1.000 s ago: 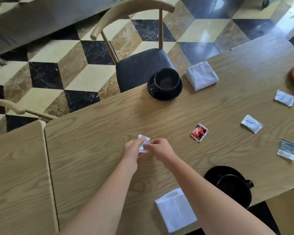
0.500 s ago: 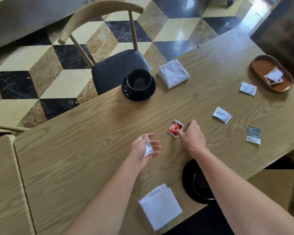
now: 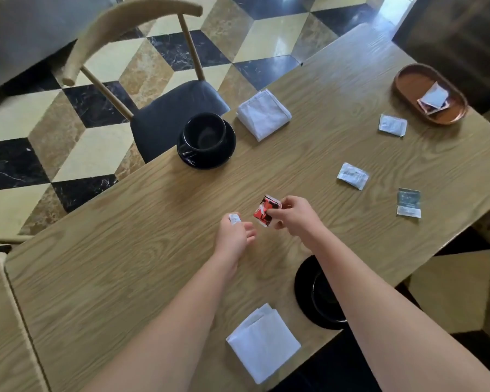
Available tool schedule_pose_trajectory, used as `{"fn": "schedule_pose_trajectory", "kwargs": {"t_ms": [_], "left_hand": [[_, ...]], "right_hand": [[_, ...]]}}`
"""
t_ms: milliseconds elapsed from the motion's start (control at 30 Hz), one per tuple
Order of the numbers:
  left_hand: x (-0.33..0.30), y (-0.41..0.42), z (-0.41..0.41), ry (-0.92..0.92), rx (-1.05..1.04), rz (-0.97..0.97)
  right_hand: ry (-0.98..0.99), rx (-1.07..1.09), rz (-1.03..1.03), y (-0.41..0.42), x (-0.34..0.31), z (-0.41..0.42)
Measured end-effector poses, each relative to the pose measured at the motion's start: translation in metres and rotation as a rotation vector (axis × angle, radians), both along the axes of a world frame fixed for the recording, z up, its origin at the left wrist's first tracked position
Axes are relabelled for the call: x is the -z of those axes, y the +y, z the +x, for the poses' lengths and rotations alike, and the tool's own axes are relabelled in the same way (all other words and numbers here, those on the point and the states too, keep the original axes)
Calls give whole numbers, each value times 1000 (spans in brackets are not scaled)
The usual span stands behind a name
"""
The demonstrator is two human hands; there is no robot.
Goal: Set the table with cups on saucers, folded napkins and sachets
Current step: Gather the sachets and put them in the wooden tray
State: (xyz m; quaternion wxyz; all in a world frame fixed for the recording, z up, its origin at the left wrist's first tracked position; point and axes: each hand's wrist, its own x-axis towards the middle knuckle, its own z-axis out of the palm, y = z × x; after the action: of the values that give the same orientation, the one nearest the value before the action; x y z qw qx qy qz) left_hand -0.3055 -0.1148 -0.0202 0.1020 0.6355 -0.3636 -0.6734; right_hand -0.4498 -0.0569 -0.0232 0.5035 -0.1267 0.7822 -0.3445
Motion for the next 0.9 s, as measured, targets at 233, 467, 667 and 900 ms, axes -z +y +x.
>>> {"fn": "schedule_pose_trajectory", "kwargs": {"t_ms": [233,467,667,900], "left_hand": [[-10,22,-52,312,228,265],[1,29,-122,158,481,92],[14,9,-207,-49,868,-510],[31,-2,-258,-300,1206,-904]], "right_hand": [[-12,-63,-59,47,-34,-25],[231,30,54,98,-25,-102],[373,543,261,158,11,-181],[480,510,355,170,34,-198]]}}
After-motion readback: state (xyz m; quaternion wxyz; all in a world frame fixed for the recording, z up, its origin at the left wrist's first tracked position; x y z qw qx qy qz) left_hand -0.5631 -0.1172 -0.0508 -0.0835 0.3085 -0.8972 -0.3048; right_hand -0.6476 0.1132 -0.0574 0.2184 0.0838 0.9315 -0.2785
